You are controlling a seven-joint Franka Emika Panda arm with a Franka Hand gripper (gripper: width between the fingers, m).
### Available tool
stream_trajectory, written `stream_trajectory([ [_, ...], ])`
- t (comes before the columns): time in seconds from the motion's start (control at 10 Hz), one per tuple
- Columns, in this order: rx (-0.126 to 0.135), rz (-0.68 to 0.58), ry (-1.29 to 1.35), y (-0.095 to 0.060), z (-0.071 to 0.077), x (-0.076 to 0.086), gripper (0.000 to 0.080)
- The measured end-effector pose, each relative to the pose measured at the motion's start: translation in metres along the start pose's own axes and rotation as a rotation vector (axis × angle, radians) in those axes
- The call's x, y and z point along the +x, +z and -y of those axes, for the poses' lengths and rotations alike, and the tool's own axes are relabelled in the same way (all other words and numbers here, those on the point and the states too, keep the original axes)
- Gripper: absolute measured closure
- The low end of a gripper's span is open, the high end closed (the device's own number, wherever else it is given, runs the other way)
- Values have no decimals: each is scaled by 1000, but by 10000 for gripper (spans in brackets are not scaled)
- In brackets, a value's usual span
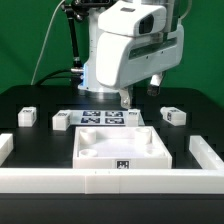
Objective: Assemble one leg
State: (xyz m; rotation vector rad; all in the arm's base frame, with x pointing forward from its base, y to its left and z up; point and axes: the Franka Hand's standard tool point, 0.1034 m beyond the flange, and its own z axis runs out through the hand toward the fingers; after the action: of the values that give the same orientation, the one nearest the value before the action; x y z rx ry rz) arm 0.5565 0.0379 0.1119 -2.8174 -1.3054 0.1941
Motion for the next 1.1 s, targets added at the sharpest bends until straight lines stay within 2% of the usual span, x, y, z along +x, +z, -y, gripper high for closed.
stream_trajectory([
  [0.5,5,6,0,0,1,-1,150],
  [0.6,-1,-1,-10,1,1,-1,150],
  [0.7,-54,-56,-102,8,1,-2,150],
  [0.8,-104,-98,-205,18,8,-13,150],
  [0.9,-112,-100,-278,27,12,-24,150],
  [1.1,-150,-108,-408,34,11,-27,150],
])
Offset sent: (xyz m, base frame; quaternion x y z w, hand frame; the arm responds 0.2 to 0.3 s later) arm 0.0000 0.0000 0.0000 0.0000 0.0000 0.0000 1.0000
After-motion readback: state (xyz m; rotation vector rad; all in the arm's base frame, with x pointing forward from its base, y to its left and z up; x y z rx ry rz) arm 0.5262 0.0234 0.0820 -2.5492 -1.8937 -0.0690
